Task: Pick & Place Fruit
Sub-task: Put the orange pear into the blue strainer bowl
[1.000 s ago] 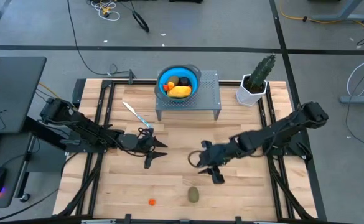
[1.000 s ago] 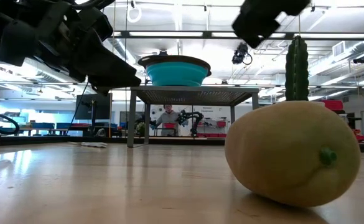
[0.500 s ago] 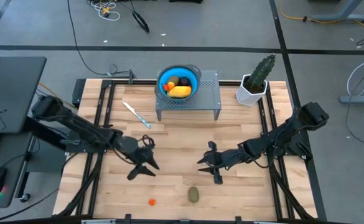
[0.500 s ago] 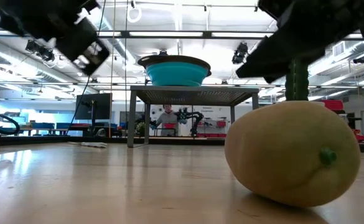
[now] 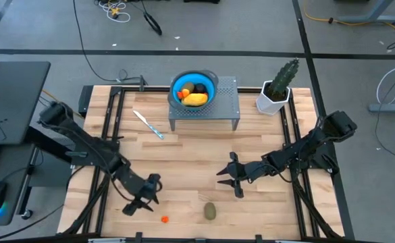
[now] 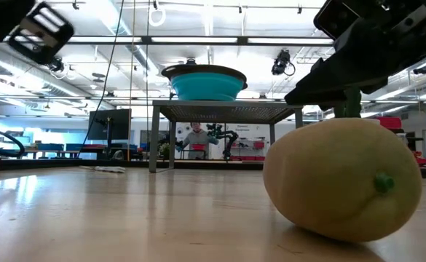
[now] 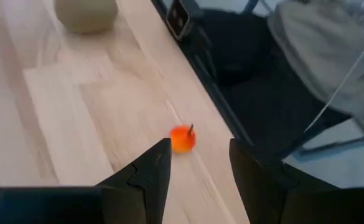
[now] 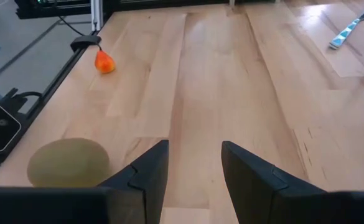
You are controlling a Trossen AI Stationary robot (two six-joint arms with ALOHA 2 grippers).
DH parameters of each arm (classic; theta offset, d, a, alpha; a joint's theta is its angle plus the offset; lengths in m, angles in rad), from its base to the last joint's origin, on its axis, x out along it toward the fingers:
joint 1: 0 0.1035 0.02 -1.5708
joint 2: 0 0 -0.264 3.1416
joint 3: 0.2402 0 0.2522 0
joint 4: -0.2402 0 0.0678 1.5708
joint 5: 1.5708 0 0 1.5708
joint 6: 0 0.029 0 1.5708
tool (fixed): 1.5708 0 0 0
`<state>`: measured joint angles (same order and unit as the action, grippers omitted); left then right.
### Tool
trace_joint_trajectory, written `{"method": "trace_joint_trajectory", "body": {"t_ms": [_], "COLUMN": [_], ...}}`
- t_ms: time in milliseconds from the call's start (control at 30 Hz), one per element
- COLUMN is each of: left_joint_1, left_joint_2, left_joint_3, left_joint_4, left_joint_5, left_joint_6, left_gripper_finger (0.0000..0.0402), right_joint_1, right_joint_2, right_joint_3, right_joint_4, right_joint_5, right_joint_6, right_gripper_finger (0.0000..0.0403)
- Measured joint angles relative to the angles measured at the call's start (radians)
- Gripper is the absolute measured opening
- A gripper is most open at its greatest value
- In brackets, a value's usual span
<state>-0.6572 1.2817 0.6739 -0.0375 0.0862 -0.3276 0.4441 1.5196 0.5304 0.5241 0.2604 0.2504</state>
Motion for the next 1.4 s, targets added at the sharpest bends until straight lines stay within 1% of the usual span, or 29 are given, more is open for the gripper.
{"method": "trace_joint_trajectory", "body": {"t_ms": [100,200,267,367,467,600,700,933,1200,1400], "left_joint_1": [-0.021,-0.031,-0.043,-0.062,-0.075,-0.092,-0.096,-0.110,-0.118,-0.119], "left_joint_2": [0.041,0.087,0.118,0.171,0.214,0.264,0.306,0.409,0.414,0.414], "left_joint_3": [0.000,0.000,0.000,0.000,0.000,0.000,0.001,0.000,0.000,0.000], "left_joint_4": [0.052,0.111,0.148,0.187,0.224,0.336,0.365,0.404,0.458,0.436], "left_joint_5": [-0.064,-0.115,-0.123,-0.109,-0.099,-0.153,-0.184,-0.169,-0.173,-0.195], "left_joint_6": [-0.039,-0.085,-0.099,-0.124,-0.111,-0.061,-0.037,-0.044,-0.027,-0.007], "left_gripper_finger": [0.0176,0.0191,0.0207,0.0234,0.0258,0.0271,0.0268,0.0245,0.0228,0.0214], "right_joint_1": [0.004,0.004,0.004,0.004,0.004,0.004,0.004,0.004,-0.006,-0.012], "right_joint_2": [0.000,0.000,0.000,0.000,0.000,0.000,0.000,0.000,0.000,0.000], "right_joint_3": [0.000,0.000,0.000,0.000,0.000,0.000,0.000,0.000,0.000,0.000], "right_joint_4": [-0.003,-0.002,-0.002,-0.002,-0.002,-0.002,-0.003,-0.003,-0.003,-0.004], "right_joint_5": [0.000,0.000,0.000,0.000,0.000,0.000,0.000,0.000,0.000,0.000], "right_joint_6": [-0.005,-0.007,-0.007,-0.006,-0.004,-0.004,-0.004,-0.010,-0.030,-0.030], "right_gripper_finger": [0.0158,0.0158,0.0158,0.0158,0.0158,0.0158,0.0158,0.0158,0.0158,0.0158]}}
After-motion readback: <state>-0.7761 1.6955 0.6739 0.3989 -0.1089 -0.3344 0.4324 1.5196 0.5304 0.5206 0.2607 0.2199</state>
